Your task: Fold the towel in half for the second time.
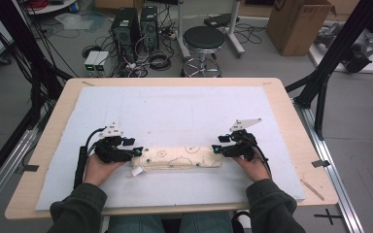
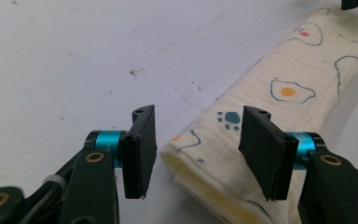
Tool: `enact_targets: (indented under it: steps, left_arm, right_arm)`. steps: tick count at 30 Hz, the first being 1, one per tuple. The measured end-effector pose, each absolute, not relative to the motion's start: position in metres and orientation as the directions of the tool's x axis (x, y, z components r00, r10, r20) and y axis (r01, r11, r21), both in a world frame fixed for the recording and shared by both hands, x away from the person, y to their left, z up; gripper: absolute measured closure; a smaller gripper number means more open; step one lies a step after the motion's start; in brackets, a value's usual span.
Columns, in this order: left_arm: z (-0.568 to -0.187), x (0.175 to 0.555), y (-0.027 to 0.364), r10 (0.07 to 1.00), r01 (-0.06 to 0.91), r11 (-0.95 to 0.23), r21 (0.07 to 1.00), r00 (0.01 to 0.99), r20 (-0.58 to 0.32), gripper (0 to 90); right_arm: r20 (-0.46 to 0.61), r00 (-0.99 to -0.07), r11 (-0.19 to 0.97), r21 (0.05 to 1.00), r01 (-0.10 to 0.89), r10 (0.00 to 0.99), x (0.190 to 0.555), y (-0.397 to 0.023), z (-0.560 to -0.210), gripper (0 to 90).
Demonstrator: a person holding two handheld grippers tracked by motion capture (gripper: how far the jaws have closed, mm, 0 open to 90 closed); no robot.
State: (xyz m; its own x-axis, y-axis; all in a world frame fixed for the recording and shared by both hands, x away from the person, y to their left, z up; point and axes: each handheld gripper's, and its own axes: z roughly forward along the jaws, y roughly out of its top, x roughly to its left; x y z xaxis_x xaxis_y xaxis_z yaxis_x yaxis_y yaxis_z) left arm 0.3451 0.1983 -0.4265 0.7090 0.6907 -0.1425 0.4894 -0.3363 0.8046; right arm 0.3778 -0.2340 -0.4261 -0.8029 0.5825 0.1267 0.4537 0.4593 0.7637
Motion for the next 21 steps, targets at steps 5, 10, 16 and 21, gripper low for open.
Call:
enact_targets:
  steps: [5, 10, 16, 21]
  left_arm:
    - [-0.435, 0.349, 0.192, 0.686, 0.523, -0.379, 0.764, 0.713, -0.147, 49.4]
    - [-0.438, 0.35, 0.192, 0.685, 0.532, -0.398, 0.748, 0.714, -0.143, 53.0]
    - [-0.44, 0.348, 0.192, 0.669, 0.517, -0.412, 0.751, 0.731, -0.136, 64.1]
    - [-0.44, 0.345, 0.19, 0.658, 0.505, -0.425, 0.751, 0.742, -0.127, 73.8]
  right_arm:
    - [0.171, -0.79, 0.46, 0.734, 0.501, 0.588, 0.385, -0.234, -0.434, 54.2]
    - [0.189, -0.794, 0.484, 0.704, 0.519, 0.577, 0.386, -0.23, -0.44, 59.8]
    - [0.196, -0.798, 0.49, 0.698, 0.522, 0.57, 0.384, -0.228, -0.441, 67.7]
    - [0.193, -0.808, 0.501, 0.698, 0.512, 0.557, 0.382, -0.226, -0.441, 74.2]
